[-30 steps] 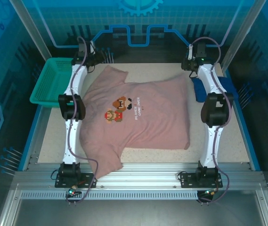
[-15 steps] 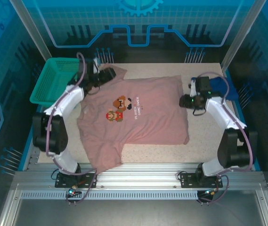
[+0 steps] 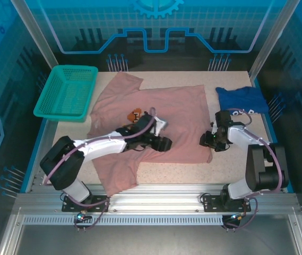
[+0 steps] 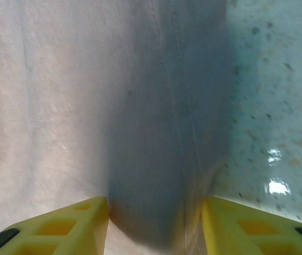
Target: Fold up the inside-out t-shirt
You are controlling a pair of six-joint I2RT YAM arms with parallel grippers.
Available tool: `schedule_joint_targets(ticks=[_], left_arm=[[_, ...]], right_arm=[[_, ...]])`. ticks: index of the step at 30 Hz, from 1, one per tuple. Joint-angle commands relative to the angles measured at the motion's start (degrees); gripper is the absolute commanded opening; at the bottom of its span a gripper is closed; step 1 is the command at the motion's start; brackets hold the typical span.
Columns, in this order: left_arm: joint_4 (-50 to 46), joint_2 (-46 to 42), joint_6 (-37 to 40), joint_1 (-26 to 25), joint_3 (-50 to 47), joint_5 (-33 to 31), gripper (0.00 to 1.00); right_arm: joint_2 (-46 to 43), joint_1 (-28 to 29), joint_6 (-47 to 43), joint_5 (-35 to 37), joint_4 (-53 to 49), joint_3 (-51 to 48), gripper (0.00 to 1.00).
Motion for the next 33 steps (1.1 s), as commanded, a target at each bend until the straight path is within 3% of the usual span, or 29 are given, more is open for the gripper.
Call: schedule_joint_targets(ticks=[1,3,8,17,23,27,33], left_arm=[[0.7,6.2,14.4,-4.0,5.2,-6.2,0.7],[0.2,10.8,18.9,-6.5,8.9,-6.5,0.7],[-3.7,20.3,27.0,-11.0,18.6,-9.0,0.69],[-2.5,25.0,28.5,-13.7,21.7,-6.9,0.7],[-2.0,27.5,30.8,-16.5,22.4,-9.3,0.7],[-1.8,29.7,31.0,-16.6,22.9,-11.1,0.58],[0.0,30.0,29.8,-16.3,22.0,-12.1,0.29]], right_arm=[[3.7,0.8,0.0,-4.2,3.4,3.9,0.49],[5.9,0.7,-1.5,-6.6,2.3,7.5,0.48],[3.2,-0.7,-3.1,-5.2,-1.3,9.1,0.49],[-3.7,-4.7,-1.9,-6.5,-1.4,2.7,0.5],[-5.9,-5.1,-1.5,-7.9,-2.1,1.8,0.5],[-8.4,-5.2,-1.3,-7.8,-3.3,1.1,0.5],[-13.7,-5.3,-0.2,-7.5,-4.9,-1.1,0.5]])
